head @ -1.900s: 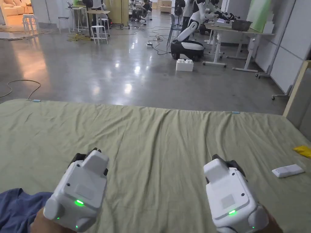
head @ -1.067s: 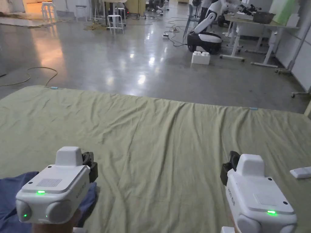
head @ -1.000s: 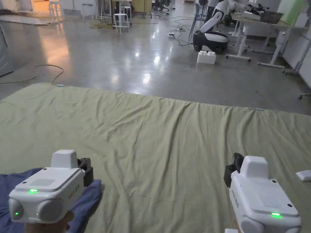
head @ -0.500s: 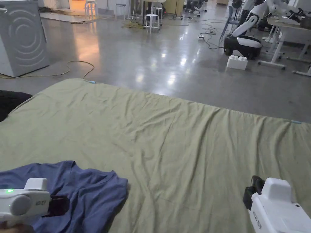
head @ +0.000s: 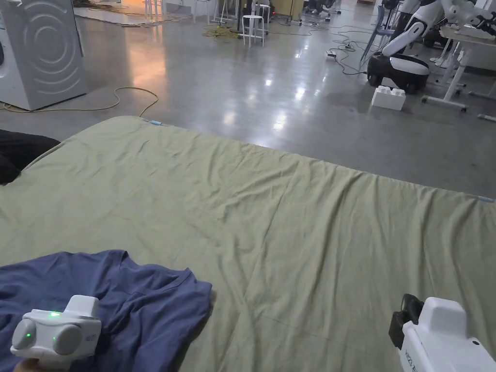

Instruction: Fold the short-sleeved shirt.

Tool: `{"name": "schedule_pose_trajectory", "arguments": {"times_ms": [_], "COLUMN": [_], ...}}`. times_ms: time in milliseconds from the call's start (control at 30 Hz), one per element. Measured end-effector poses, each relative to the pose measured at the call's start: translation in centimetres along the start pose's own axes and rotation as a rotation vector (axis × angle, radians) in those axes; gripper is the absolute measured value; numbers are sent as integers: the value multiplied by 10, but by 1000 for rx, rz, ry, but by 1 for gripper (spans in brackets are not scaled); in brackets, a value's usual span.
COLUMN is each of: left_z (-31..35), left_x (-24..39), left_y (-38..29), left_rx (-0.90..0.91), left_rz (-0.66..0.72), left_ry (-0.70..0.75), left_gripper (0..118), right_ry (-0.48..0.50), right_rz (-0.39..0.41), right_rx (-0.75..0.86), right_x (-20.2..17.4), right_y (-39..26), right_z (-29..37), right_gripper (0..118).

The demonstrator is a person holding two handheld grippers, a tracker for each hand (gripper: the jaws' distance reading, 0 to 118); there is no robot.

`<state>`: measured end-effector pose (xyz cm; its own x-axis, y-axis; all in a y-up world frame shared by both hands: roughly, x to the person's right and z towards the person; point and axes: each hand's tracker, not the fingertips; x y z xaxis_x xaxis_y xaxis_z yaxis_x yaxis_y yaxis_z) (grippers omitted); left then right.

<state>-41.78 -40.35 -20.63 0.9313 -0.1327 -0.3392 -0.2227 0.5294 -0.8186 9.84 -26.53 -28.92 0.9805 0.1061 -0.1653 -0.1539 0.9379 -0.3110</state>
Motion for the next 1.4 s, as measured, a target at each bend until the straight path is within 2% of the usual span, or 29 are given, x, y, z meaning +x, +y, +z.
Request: {"name": "schedule_pose_trajectory", "arguments": {"times_ms": [33,67,200,300,533,800,1067,1400], "left_z": [-2,-4,-2,2,39,98,174,250], "left_x": [-1,-6,-17,-18,-35,-29,13,120], "left_y": [-2,-3,-5,-4,10,40,96,161], "left_rx": [-1,-5,10,22,199,398,588,747], "left_rz": [-34,-30,90,100,215,200,113,6], "left_ry": [47,24,-66,-61,-93,-147,-249,-453], "left_gripper": [7,7,7,6,5,5,5,5], "right_ry": [3,5,9,6,-4,-7,-17,-72], "right_rz": [-1,-2,1,1,-2,-18,-39,-66], "right_rx": [-3,-6,-9,-8,2,20,61,110], "right_x": [0,-1,-2,0,8,14,25,66], "right_y": [0,-1,-4,-4,-2,1,11,20], "right_z": [0,0,1,4,9,13,23,44], "right_gripper": [1,1,1,1,1,1,1,1]}}
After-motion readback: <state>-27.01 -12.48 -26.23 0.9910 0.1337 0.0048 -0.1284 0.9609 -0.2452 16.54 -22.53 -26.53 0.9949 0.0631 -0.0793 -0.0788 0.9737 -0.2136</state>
